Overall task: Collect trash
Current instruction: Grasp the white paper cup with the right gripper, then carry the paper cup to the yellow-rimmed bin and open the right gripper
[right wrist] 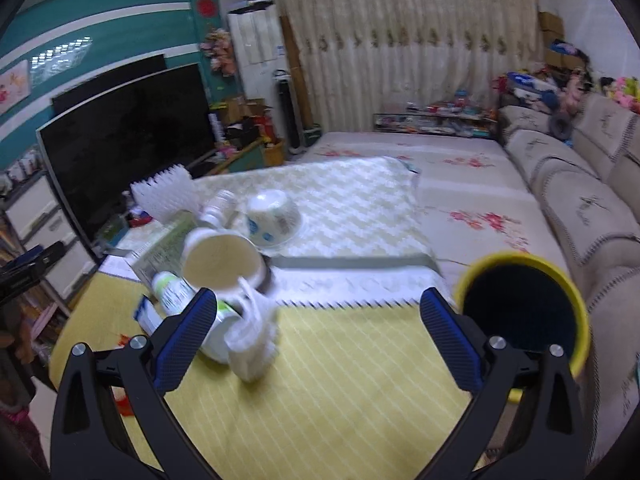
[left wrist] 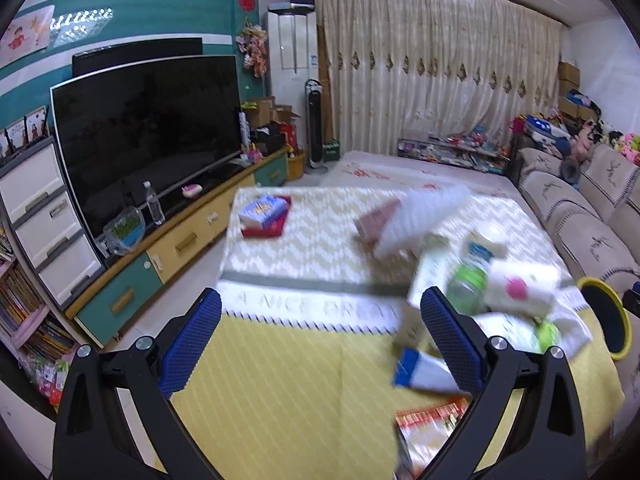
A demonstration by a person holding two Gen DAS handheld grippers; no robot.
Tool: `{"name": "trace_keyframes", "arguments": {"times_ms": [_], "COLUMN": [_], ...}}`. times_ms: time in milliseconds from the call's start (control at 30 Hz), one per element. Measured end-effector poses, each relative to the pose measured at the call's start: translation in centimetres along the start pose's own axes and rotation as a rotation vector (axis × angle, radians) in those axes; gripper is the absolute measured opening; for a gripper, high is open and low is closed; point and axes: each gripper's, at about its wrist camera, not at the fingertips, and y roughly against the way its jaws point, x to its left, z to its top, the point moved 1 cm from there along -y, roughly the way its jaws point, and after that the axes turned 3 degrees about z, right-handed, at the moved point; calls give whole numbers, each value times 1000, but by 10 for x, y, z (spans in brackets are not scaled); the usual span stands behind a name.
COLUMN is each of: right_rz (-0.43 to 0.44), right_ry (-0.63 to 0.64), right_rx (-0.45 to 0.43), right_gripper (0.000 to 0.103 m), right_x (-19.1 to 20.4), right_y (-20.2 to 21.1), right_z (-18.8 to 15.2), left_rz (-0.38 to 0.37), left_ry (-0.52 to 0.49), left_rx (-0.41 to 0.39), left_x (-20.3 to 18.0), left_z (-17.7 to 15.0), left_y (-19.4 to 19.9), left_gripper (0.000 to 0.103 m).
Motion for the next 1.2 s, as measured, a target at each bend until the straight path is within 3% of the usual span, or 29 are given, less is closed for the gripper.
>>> {"name": "trace_keyframes", "arguments": {"times_ms": [67, 200, 333, 567, 667, 733, 800, 1200], "right_rz": [35, 92, 121, 172, 192, 190, 198, 140], "right_ry": [41, 105, 140, 172, 174, 170, 161, 79], "right_rx": [23, 110, 178, 187, 185, 180, 164, -17], "right_gripper": [93, 72, 61, 51, 37, 15, 6, 3], "right_x": [9, 20, 28, 41, 45, 45, 45, 15], "right_y": [-16, -56, -86, -107, -110, -110, -107, -40], "right_z": [11, 19, 18, 26, 30, 31, 32, 52], "left_rz": [4, 0, 12, -3, -13, -14, -18, -87], "left_ry": [16, 13, -13, -3, -15, -27, -34, -85], "left_rx": [4, 0, 20, 58, 65, 65, 63, 34], "left_x": [3, 4, 0, -3, -10, -14, -16, -32], "left_z": [7, 12, 10, 4, 2, 0, -1, 0], "left_y": [-11, -22, -33, -48, -51, -50, -49, -23], "left_gripper": [98, 98, 98, 98, 98, 98, 98, 98]}}
